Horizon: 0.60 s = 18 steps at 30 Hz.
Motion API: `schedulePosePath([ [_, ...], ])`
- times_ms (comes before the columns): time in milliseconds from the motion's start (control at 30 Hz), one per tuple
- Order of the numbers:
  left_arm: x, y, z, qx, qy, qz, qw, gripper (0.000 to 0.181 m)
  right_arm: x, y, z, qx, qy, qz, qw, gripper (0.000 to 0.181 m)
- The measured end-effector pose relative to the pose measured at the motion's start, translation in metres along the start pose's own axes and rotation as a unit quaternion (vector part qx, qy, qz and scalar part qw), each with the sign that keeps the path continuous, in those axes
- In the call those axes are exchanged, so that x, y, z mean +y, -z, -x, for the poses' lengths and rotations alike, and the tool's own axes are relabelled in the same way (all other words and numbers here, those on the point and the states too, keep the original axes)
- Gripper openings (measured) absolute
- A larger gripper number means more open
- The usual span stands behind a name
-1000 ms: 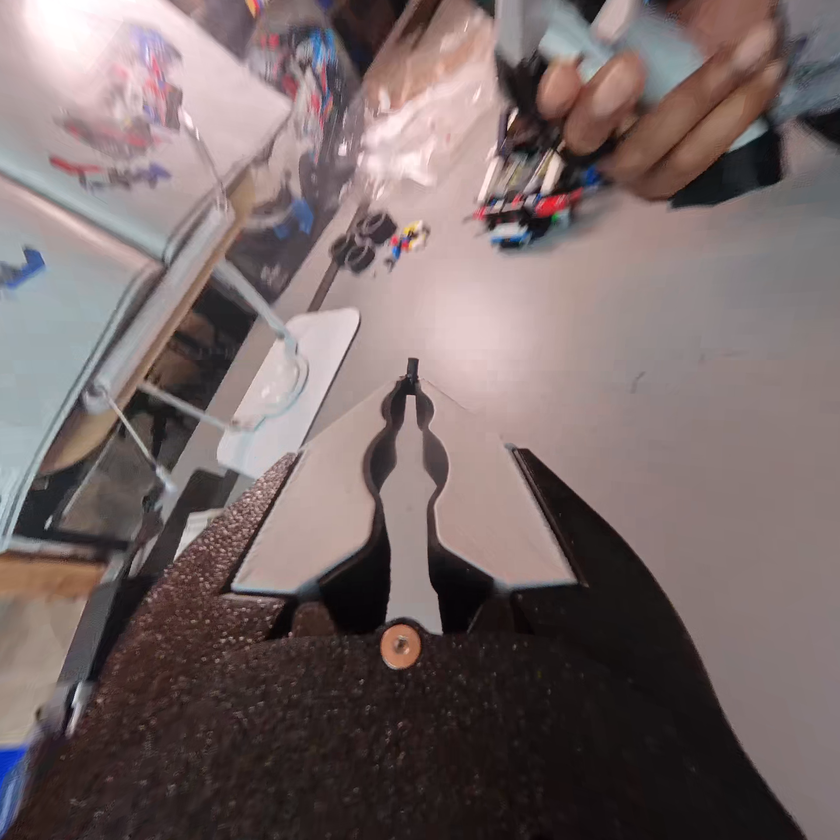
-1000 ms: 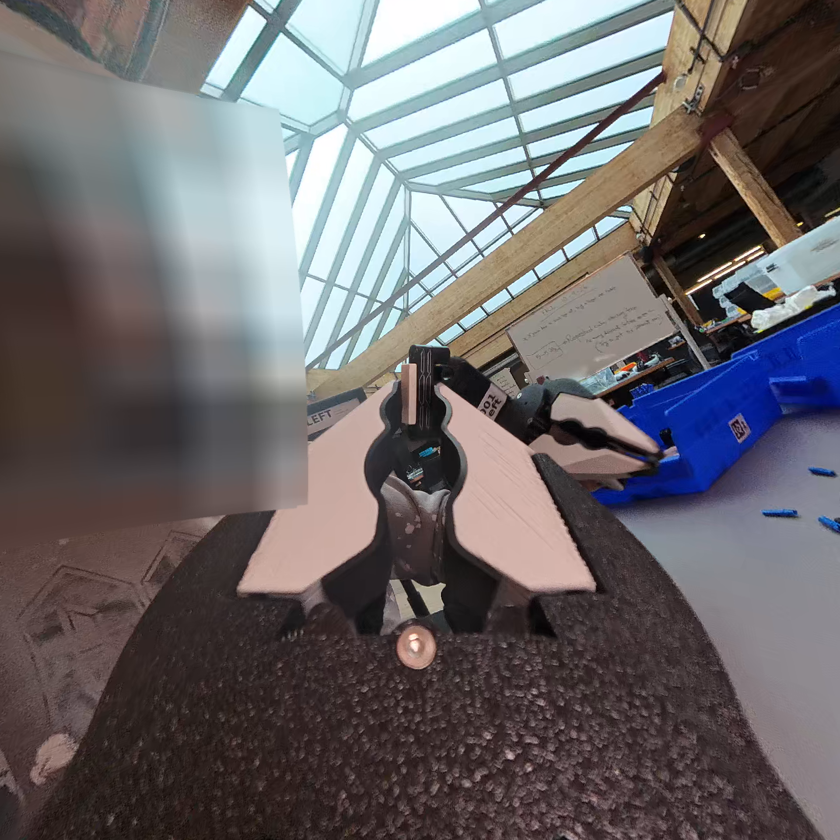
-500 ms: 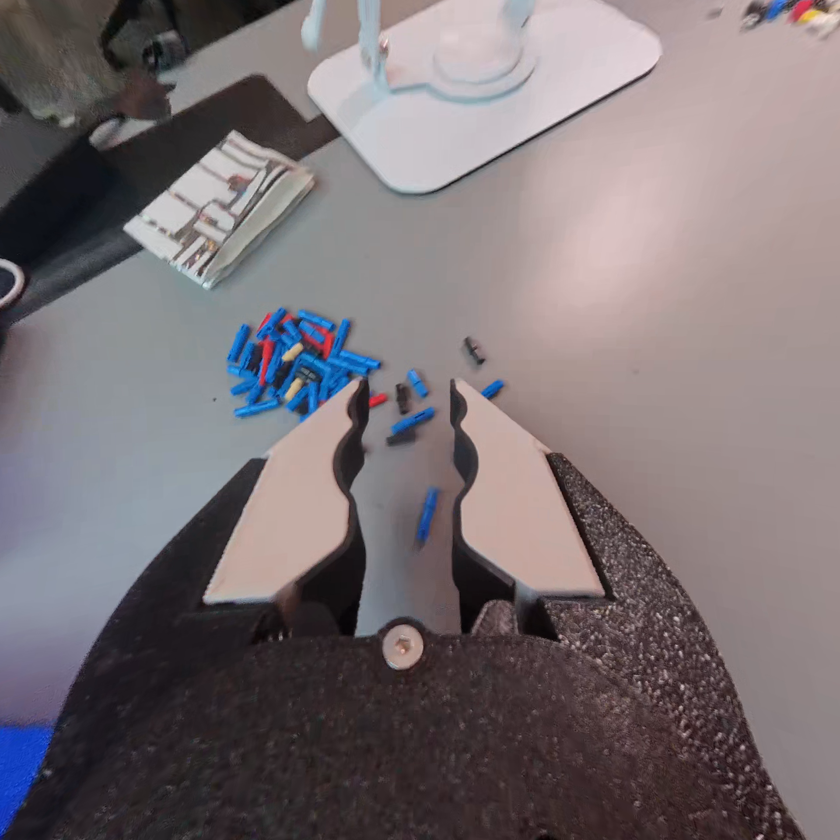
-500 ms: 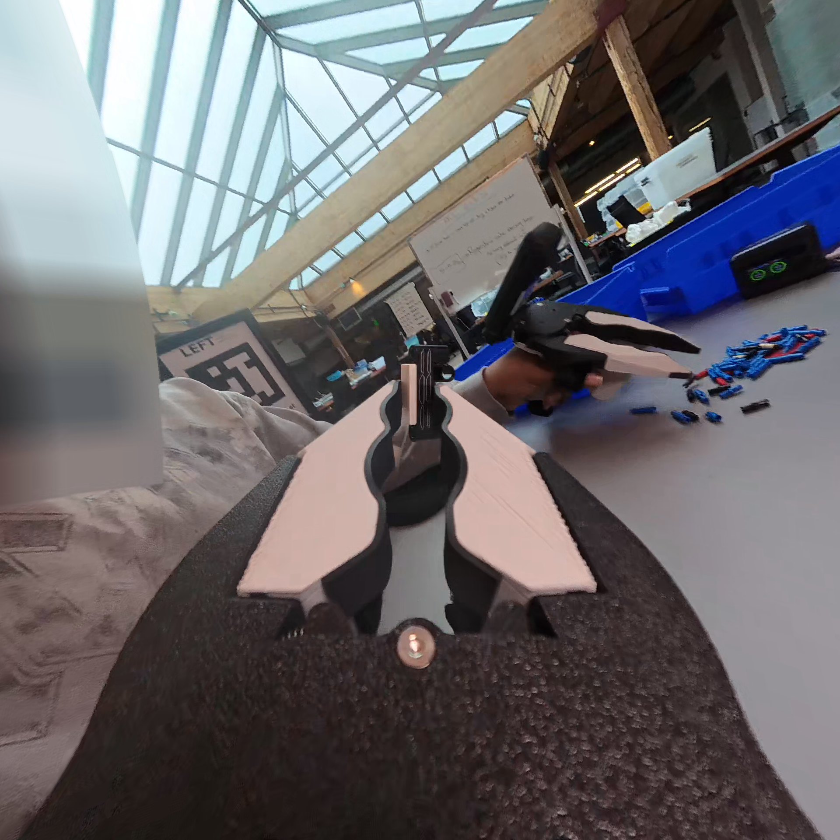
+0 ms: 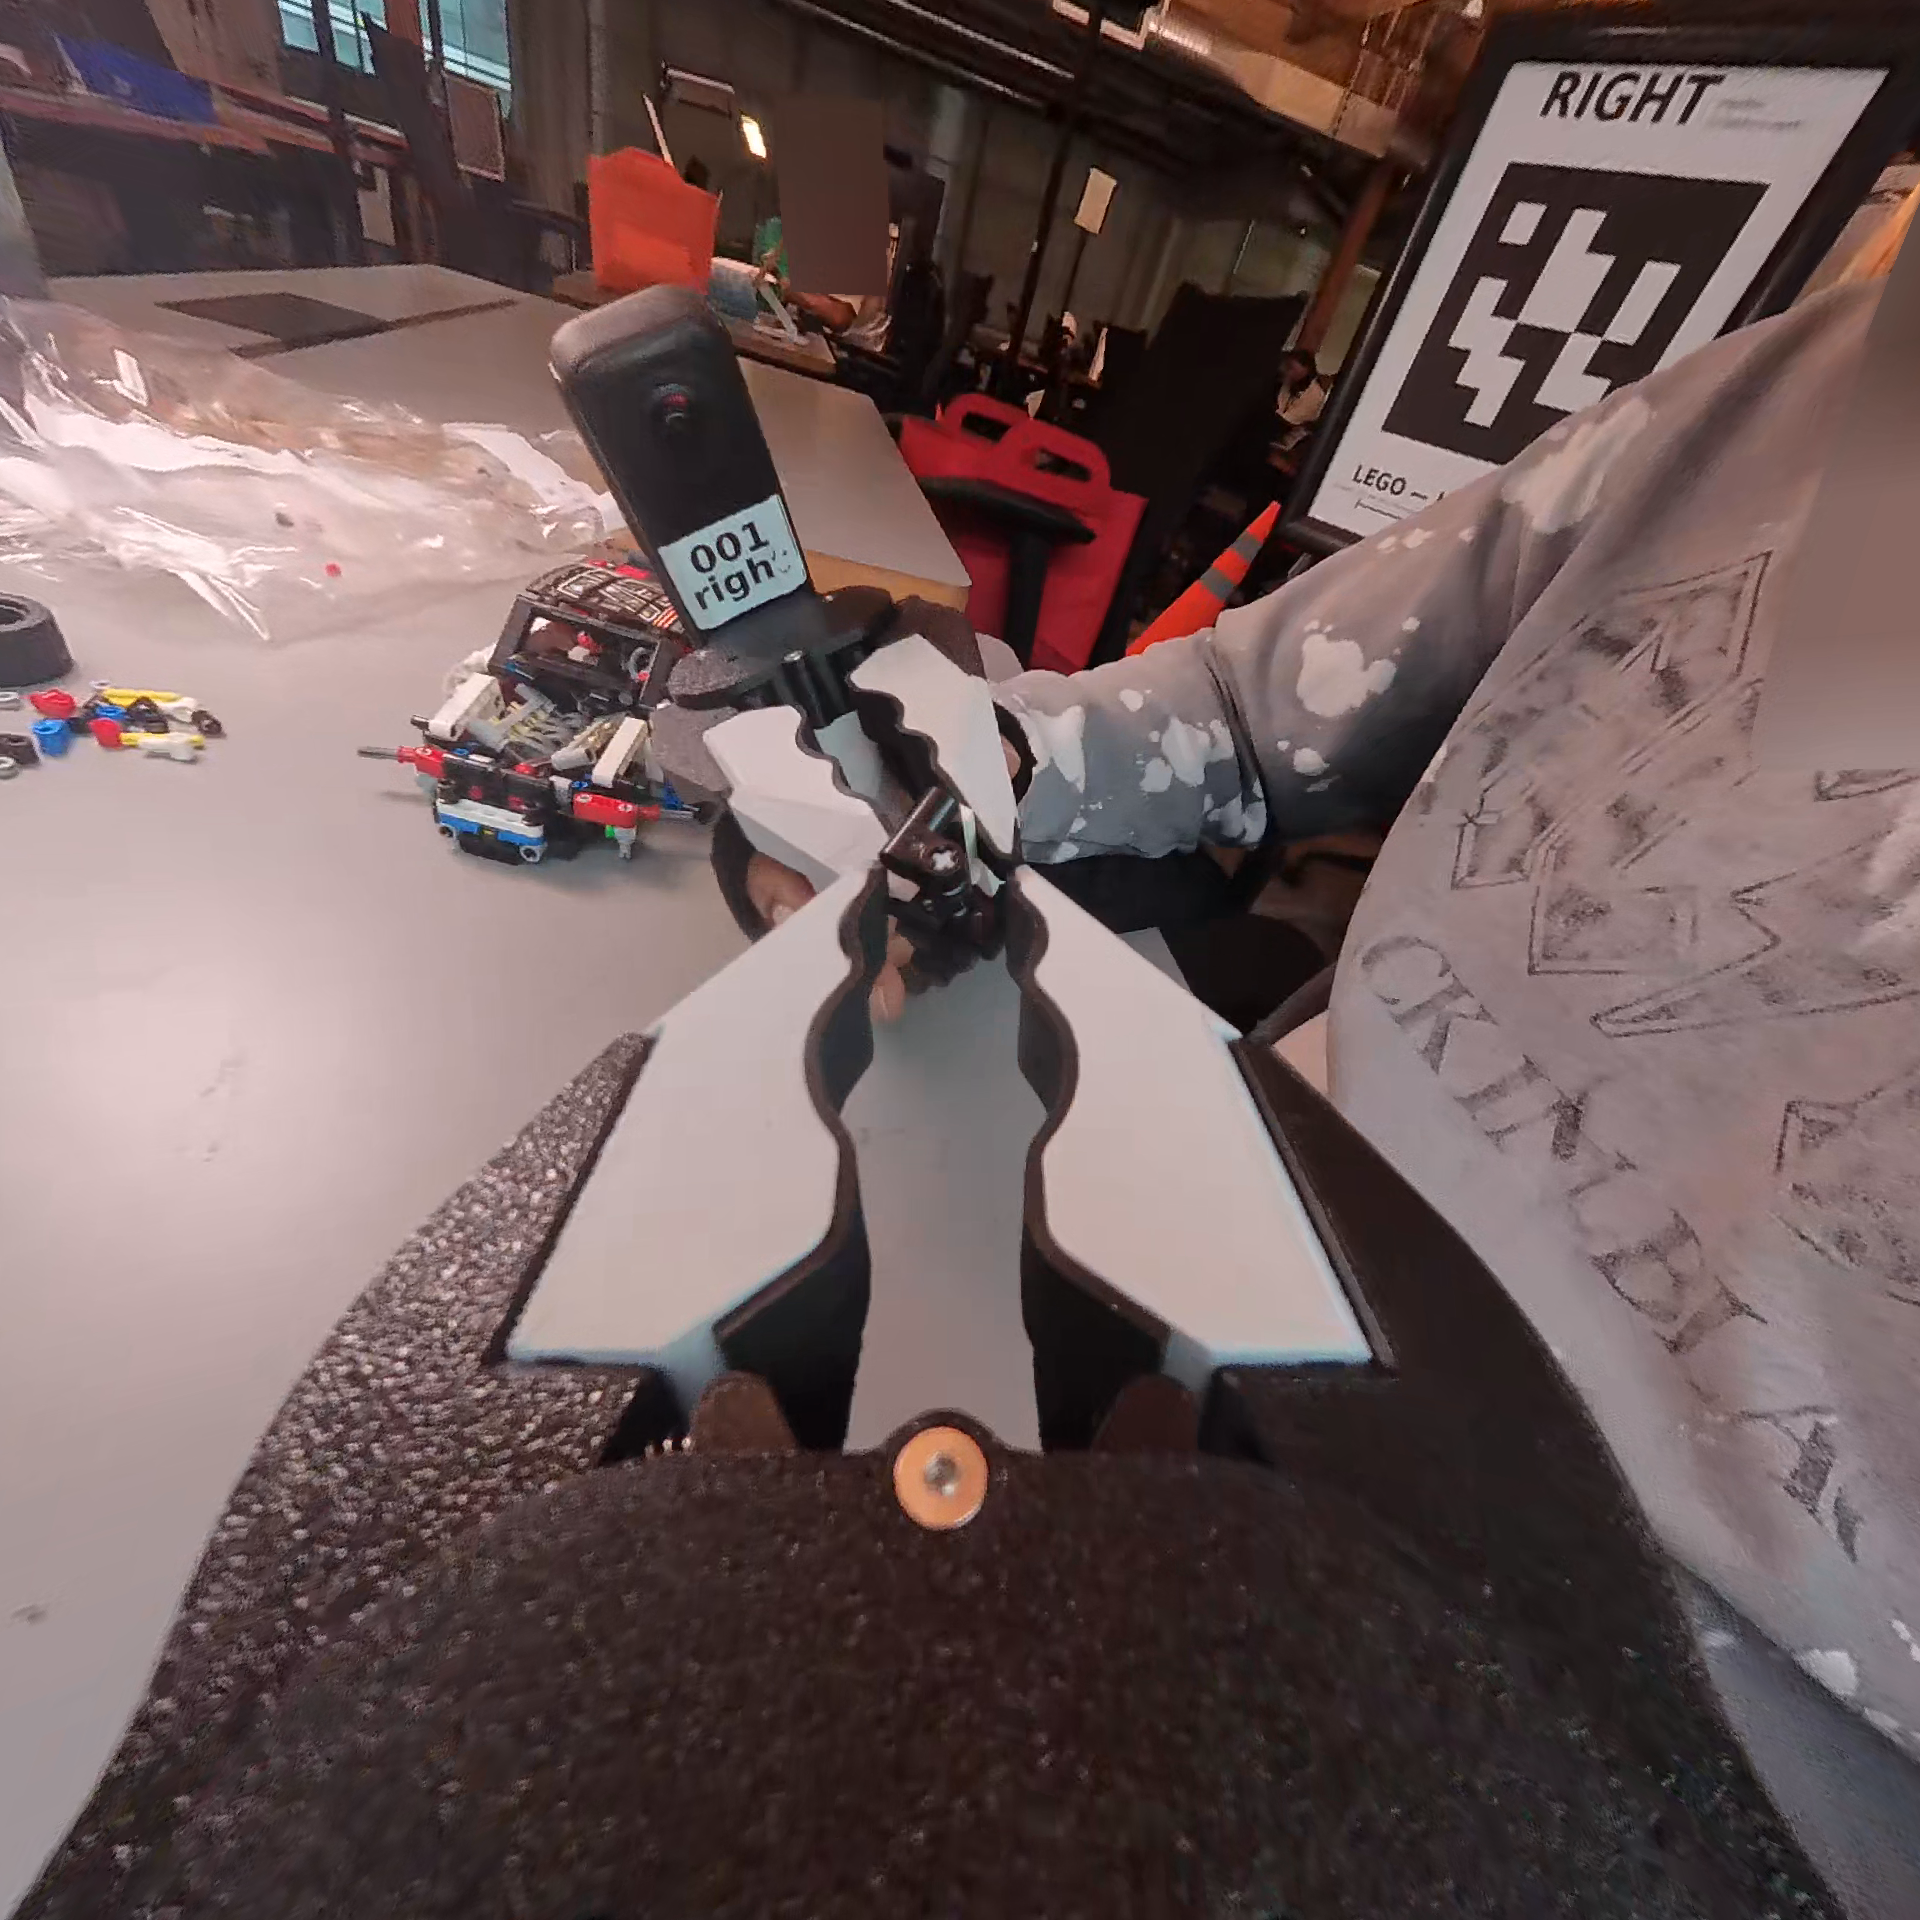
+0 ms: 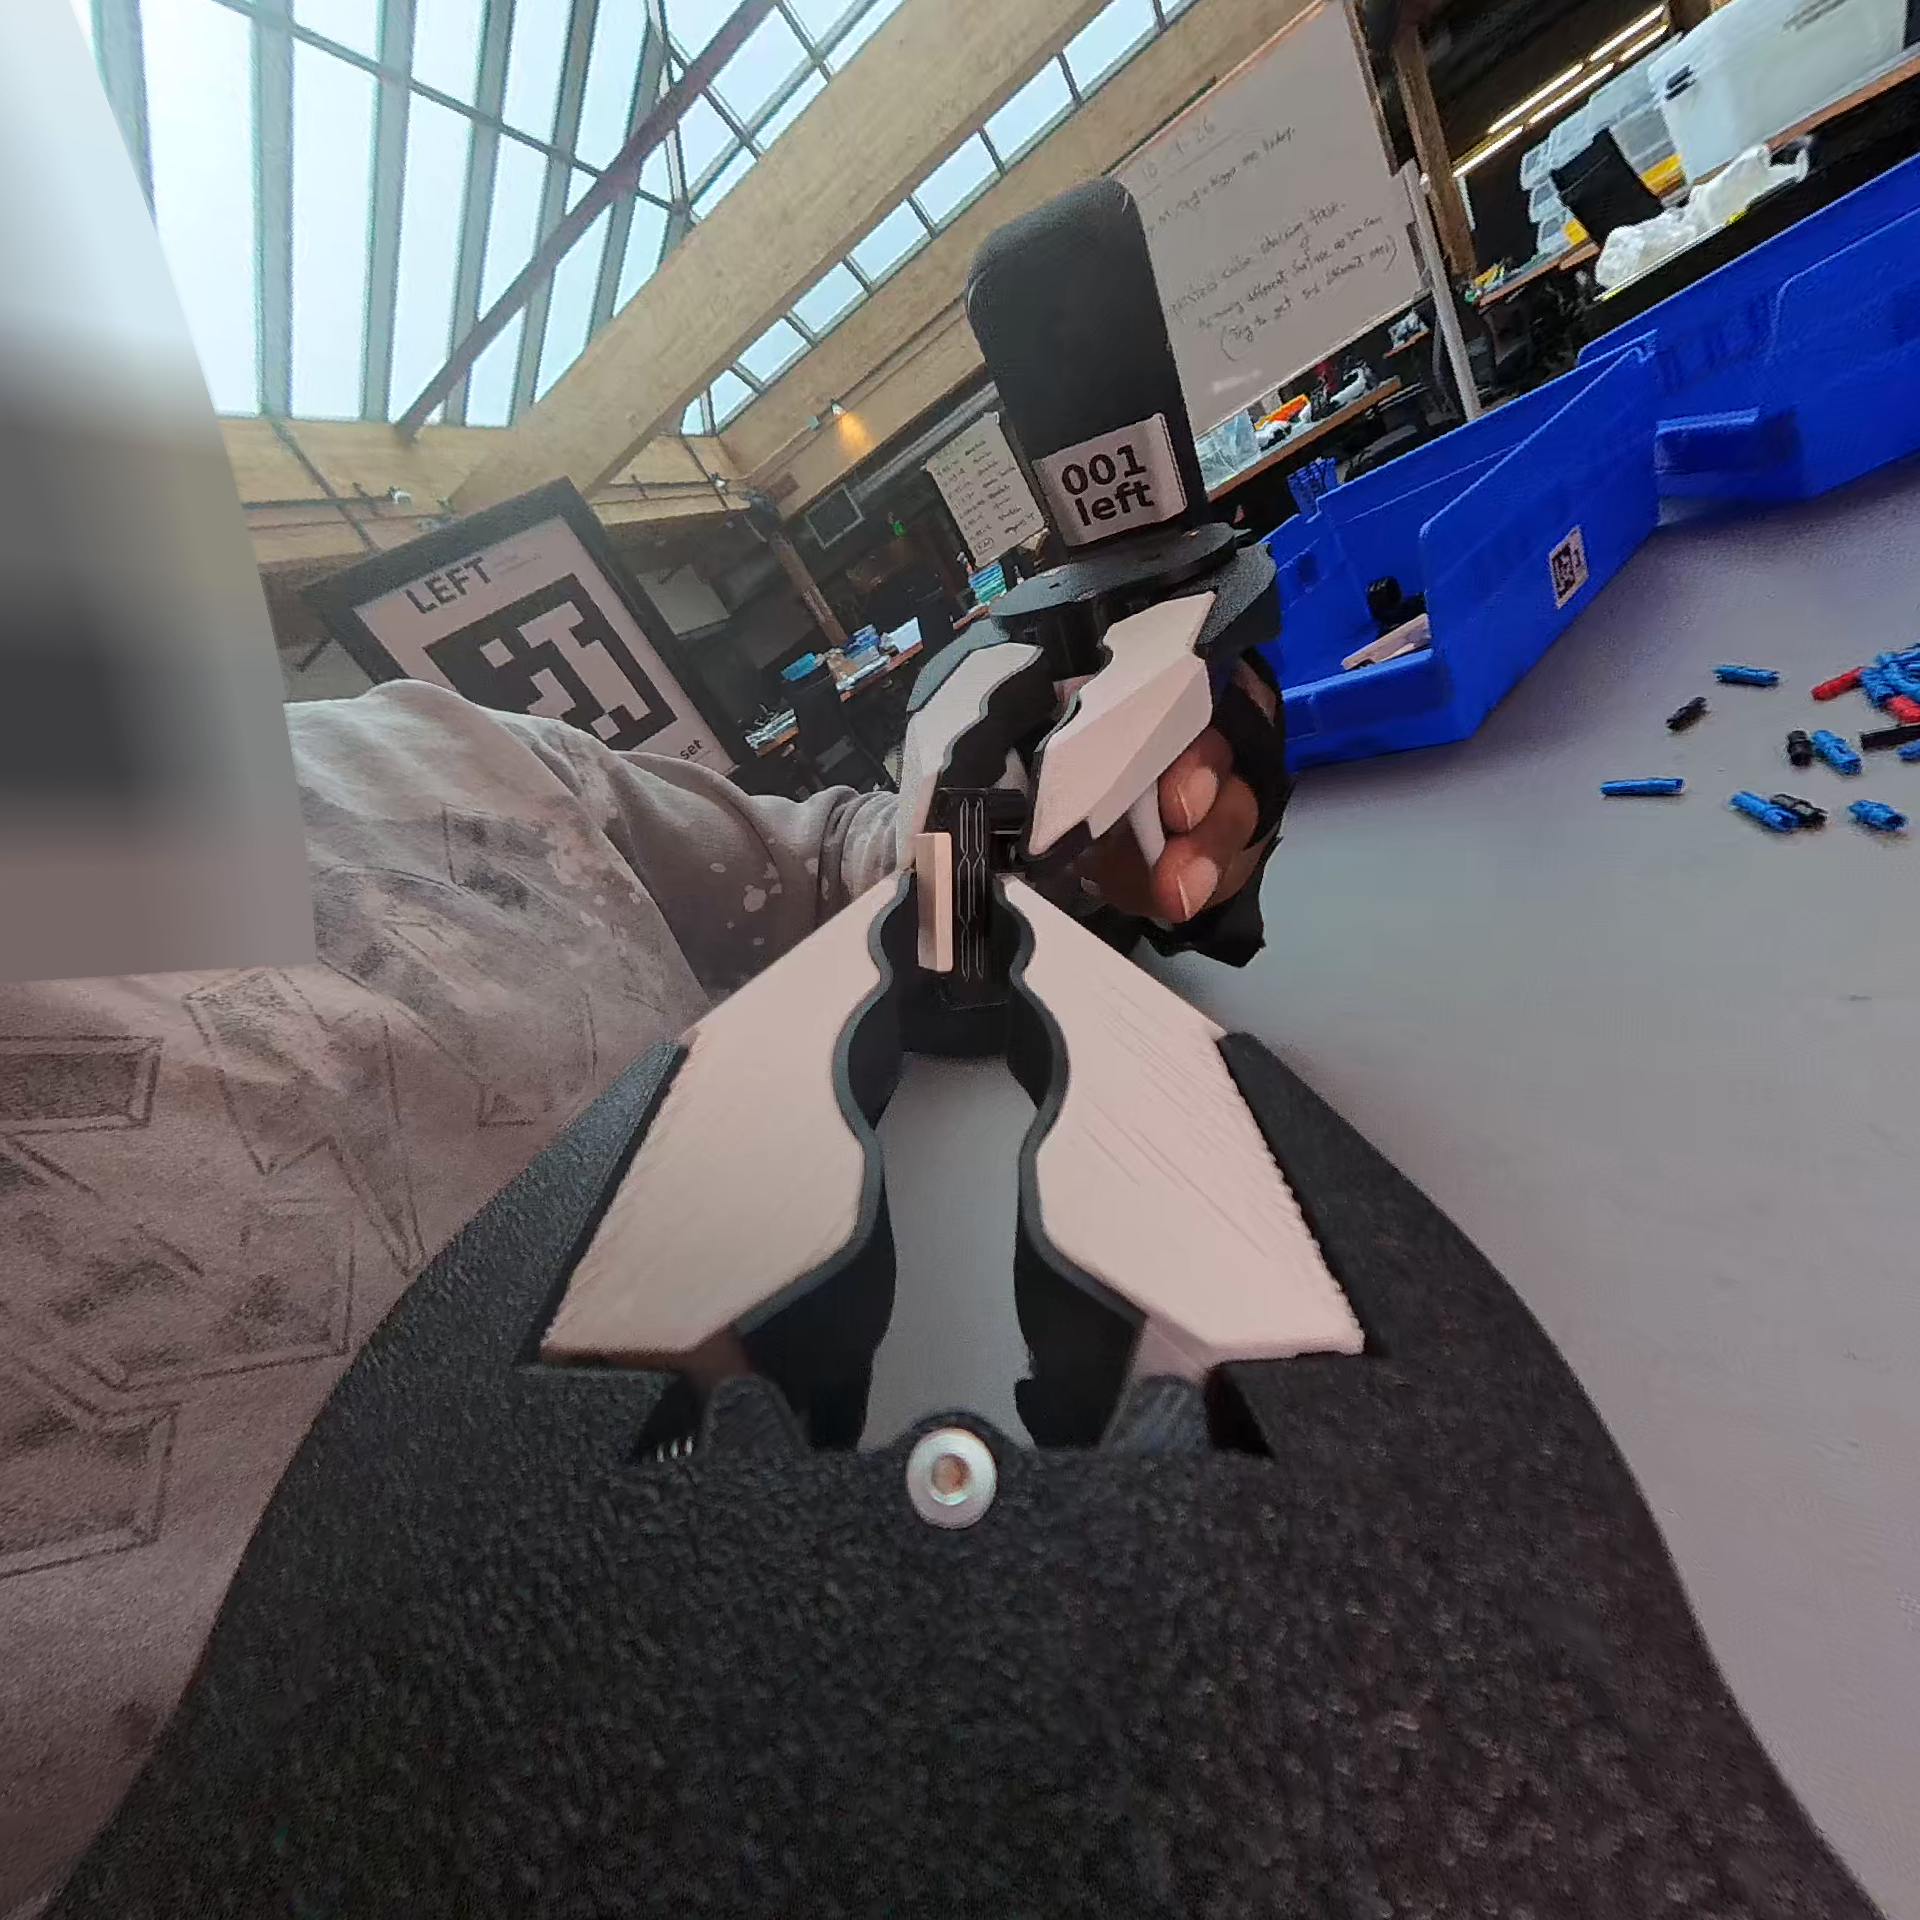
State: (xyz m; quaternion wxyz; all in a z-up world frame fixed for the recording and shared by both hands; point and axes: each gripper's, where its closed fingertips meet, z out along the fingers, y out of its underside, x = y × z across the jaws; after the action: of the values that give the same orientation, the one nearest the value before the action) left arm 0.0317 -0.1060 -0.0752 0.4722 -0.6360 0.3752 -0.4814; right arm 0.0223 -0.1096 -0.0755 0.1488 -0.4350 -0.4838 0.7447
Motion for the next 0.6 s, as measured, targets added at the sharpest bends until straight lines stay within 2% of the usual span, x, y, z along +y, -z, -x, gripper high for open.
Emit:
schedulePosePath([
  [33,0.002,0.001,0.003,-0.008,0.003,0.006,1.0,0.014,0.0,0.0,-0.002,0.008,0.004,0.003,1.0,0.013],
  [167,0.007,0.008,0.025,-0.07,0.04,0.022,0.997,0.012,-0.004,0.009,-0.028,0.106,0.054,0.016,0.993,0.013],
  [300,0.017,0.014,0.045,-0.12,0.092,0.037,0.988,0.012,-0.007,0.022,-0.049,0.213,0.161,0.046,0.963,0.008],
  [433,0.024,0.011,0.052,-0.139,0.105,0.046,0.984,0.012,0.002,0.02,-0.05,0.227,0.19,0.088,0.951,0.013],
  [600,0.028,0.007,0.053,-0.146,0.099,0.057,0.983,0.012,0.008,0.021,-0.057,0.258,0.219,0.12,0.933,0.008],
])
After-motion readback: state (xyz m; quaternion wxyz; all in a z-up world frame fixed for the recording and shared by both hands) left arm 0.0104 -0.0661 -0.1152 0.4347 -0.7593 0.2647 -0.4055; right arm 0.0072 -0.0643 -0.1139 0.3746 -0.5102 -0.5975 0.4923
